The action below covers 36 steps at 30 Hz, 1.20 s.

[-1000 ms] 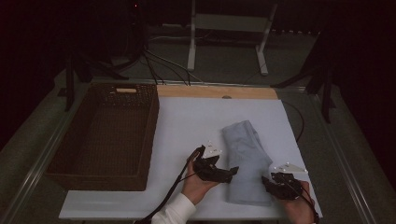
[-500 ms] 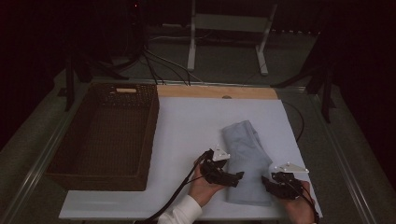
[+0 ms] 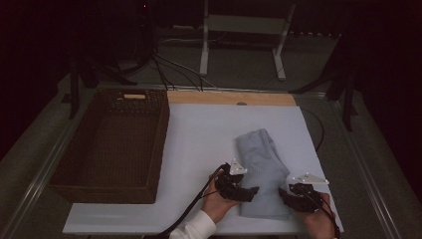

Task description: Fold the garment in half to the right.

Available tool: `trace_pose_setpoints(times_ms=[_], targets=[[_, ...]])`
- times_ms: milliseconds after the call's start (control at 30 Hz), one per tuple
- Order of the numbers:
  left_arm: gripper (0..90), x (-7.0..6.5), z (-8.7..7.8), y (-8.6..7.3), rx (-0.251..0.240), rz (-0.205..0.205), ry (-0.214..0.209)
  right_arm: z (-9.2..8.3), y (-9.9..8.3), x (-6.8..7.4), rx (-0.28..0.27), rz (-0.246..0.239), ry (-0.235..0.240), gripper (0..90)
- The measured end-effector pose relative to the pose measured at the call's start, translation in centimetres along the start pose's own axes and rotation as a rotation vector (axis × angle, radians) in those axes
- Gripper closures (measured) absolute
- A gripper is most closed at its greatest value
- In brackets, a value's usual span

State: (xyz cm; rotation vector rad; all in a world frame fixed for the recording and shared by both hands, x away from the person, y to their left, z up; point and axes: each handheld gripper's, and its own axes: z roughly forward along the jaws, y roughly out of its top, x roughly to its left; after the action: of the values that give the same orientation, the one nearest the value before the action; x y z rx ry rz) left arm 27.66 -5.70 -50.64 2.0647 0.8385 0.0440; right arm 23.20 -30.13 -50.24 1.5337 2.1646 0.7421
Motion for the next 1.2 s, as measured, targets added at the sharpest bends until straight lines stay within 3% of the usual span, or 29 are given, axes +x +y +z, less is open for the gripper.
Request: trace_pose_setpoints(times_ms=[67,267,433,800,1200], targets=[[41.9,0.0,-0.1,0.0,0.003,-0.007,-0.018,0.1,0.1,0.0,0.003,0.0,0.004,55.3],[64.7,-0.1,-0.3,0.2,0.015,-0.012,-0.017,0.5,0.5,-0.1,0.012,0.008,0.028,56.2],[76.1,-0.2,-0.3,0.3,0.015,-0.011,-0.001,0.7,0.7,-0.1,0.015,0.024,0.039,56.7],[77.5,0.7,-1.2,0.6,-0.001,-0.01,0.04,1.7,1.9,0.8,0.014,0.004,0.041,59.7],[76.2,2.2,-3.6,-0.7,-0.016,-0.05,0.096,3.3,3.9,2.9,0.0,-0.053,0.08,60.0]])
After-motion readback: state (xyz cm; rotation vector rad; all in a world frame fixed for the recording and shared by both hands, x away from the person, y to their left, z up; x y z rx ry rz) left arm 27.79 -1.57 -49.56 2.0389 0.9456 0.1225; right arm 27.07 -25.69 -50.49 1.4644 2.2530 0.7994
